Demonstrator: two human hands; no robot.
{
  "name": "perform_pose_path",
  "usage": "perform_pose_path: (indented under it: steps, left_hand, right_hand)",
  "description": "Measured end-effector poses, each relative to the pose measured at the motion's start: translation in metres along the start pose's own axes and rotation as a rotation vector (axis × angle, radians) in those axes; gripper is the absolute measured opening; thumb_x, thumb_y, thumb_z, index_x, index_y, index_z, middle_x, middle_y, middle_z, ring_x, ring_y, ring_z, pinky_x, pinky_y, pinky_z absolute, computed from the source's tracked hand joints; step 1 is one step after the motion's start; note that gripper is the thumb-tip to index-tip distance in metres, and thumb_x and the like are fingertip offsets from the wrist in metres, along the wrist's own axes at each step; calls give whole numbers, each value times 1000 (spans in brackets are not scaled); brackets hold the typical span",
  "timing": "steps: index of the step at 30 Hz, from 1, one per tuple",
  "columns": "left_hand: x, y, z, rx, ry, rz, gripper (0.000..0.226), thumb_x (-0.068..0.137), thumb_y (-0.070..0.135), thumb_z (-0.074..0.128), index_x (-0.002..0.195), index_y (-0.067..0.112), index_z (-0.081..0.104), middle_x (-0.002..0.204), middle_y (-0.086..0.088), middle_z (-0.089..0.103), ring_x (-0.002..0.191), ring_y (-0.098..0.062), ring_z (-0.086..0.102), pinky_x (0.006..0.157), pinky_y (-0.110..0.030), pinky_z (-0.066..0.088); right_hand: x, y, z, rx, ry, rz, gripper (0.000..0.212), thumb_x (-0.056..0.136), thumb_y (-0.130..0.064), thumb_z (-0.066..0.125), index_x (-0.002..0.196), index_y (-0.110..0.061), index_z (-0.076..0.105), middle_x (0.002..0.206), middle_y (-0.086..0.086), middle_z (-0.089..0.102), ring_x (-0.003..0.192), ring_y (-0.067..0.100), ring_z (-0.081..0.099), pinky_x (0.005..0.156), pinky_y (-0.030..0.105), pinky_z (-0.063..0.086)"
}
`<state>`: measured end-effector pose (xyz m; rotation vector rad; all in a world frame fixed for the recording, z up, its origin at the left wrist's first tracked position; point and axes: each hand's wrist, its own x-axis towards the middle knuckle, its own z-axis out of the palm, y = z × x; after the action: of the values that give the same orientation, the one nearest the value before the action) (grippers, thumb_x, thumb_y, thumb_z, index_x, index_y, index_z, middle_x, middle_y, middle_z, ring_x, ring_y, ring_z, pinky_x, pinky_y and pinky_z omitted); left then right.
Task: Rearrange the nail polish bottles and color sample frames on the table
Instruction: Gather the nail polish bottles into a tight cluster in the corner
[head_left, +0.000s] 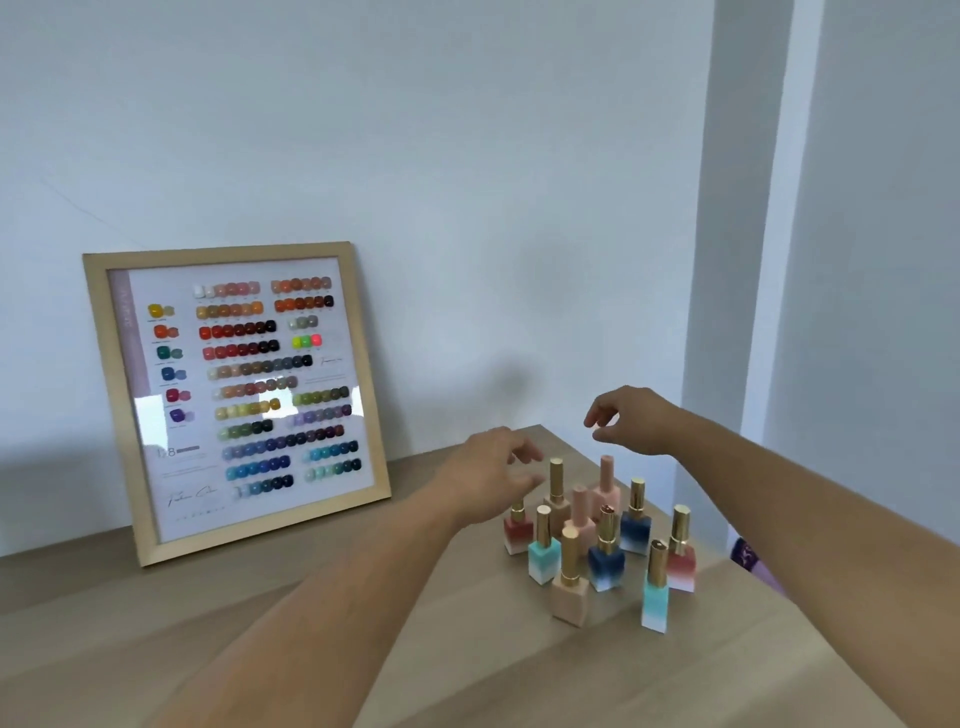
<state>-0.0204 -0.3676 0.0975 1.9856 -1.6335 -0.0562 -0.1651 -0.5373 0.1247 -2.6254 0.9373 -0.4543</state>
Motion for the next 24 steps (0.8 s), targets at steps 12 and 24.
perform_pose_path:
  steps: [12, 24]
  left_hand:
    - [56, 24, 48, 293, -293, 143, 23, 80, 24, 65, 103, 21, 67, 99, 2, 67, 92, -15, 58, 79, -34, 51]
    - [114, 27, -15, 148, -212, 193, 12, 83, 28, 64, 92, 23, 70, 73, 17, 57, 74, 0, 55, 65, -13, 40]
  right_hand:
    - [37, 49, 24, -76, -266, -41, 19, 80, -16, 70, 99, -20, 70, 99, -3, 67, 90, 13, 58, 80, 26, 48]
    - [75, 59, 15, -39, -242, -102, 10, 75, -20, 72, 85, -19, 70, 61, -14, 55, 57, 1, 52, 57, 15, 41]
